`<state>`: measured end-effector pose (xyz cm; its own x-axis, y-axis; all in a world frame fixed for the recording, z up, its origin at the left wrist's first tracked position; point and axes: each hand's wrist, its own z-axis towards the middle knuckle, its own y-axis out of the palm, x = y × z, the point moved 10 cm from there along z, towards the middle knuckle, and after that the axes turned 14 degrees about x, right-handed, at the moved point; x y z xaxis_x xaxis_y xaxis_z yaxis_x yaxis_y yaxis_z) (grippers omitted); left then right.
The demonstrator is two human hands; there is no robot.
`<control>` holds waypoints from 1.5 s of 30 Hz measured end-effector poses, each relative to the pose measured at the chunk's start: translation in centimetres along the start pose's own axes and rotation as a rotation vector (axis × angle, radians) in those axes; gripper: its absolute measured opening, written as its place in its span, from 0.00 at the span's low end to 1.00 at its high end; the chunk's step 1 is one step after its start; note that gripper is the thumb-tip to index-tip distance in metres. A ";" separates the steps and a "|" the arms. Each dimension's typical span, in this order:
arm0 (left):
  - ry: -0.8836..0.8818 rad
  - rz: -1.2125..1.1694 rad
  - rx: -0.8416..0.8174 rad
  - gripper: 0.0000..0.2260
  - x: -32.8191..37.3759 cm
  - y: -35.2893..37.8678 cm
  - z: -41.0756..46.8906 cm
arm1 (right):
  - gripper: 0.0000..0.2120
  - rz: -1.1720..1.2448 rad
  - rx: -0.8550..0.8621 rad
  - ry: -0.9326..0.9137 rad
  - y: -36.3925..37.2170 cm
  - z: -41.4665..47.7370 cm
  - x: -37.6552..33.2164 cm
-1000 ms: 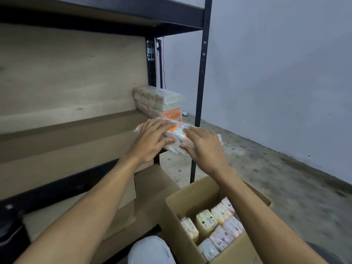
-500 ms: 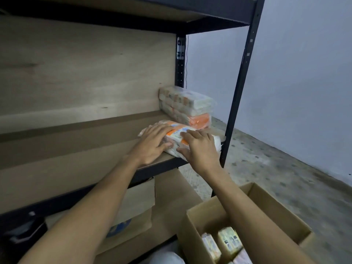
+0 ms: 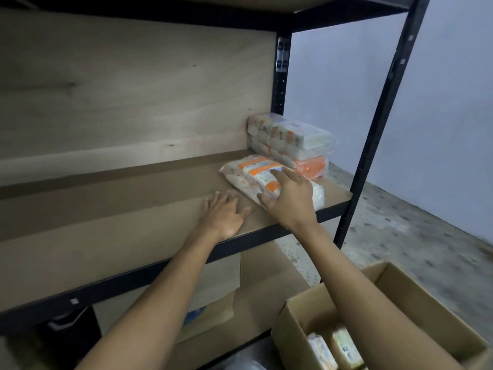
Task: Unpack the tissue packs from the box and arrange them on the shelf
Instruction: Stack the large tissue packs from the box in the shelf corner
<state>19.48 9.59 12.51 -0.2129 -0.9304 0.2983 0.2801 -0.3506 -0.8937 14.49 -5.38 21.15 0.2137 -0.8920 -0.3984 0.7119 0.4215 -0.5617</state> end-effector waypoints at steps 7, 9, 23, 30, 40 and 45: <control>-0.005 -0.008 0.052 0.25 0.2 -0.5 0.1 | 0.29 0.089 -0.023 -0.183 -1.7 -1.5 1.9; -0.011 -0.005 0.057 0.25 0.2 -0.5 0.1 | 0.31 0.021 -0.029 -0.241 -1.0 -2.3 1.9; -0.008 0.026 0.095 0.24 0.3 -0.8 0.1 | 0.29 0.010 0.038 -0.316 1.6 -1.5 1.4; -0.004 0.017 0.111 0.24 0.3 -0.9 0.2 | 0.21 0.074 0.143 -0.305 1.3 -0.9 1.3; -0.002 -0.007 0.114 0.23 0.3 -0.9 0.2 | 0.18 0.134 0.195 -0.287 0.4 -0.2 1.5; -0.009 -0.011 0.108 0.22 0.3 -1.0 0.2 | 0.18 0.147 0.210 -0.271 -0.9 0.7 1.3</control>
<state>19.28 9.63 13.52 -0.2080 -0.9272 0.3115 0.3771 -0.3699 -0.8491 14.61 -7.03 21.68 0.4730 -0.8472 -0.2419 0.7763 0.5306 -0.3405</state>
